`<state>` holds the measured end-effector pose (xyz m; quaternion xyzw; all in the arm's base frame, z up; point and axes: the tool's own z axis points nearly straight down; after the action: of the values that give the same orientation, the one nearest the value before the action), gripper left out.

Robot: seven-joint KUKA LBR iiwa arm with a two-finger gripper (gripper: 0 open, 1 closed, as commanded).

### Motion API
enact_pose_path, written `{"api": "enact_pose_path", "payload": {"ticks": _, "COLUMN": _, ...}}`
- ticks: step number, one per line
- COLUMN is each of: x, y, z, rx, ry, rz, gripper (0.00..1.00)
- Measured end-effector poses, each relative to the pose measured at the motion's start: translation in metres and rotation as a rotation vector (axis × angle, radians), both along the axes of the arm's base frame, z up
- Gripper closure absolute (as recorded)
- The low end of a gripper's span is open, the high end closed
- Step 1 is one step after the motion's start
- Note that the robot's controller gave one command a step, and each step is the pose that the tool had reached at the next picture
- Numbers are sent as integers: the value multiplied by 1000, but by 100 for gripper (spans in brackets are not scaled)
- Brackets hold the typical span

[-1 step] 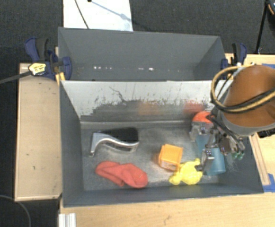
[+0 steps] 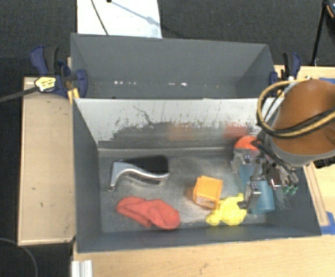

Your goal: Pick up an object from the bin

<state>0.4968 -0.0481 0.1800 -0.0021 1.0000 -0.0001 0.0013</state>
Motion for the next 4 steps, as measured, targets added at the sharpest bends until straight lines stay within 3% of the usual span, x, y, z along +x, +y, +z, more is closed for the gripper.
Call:
{"api": "enact_pose_path", "payload": {"ticks": 1, "x": 15, "y": 25, "z": -59, "rx": 0, "ry": -6, "rz": 24, "gripper": 0}}
{"api": "enact_pose_path", "payload": {"ticks": 2, "x": 29, "y": 40, "z": -99, "rx": 0, "ry": 0, "rz": 168, "gripper": 0}}
{"api": "enact_pose_path", "payload": {"ticks": 3, "x": 85, "y": 77, "z": -102, "rx": -2, "ry": 0, "rz": 403, "gripper": 100}}
{"api": "enact_pose_path", "payload": {"ticks": 4, "x": 85, "y": 77, "z": -102, "rx": -1, "ry": 0, "rz": 402, "gripper": 100}}
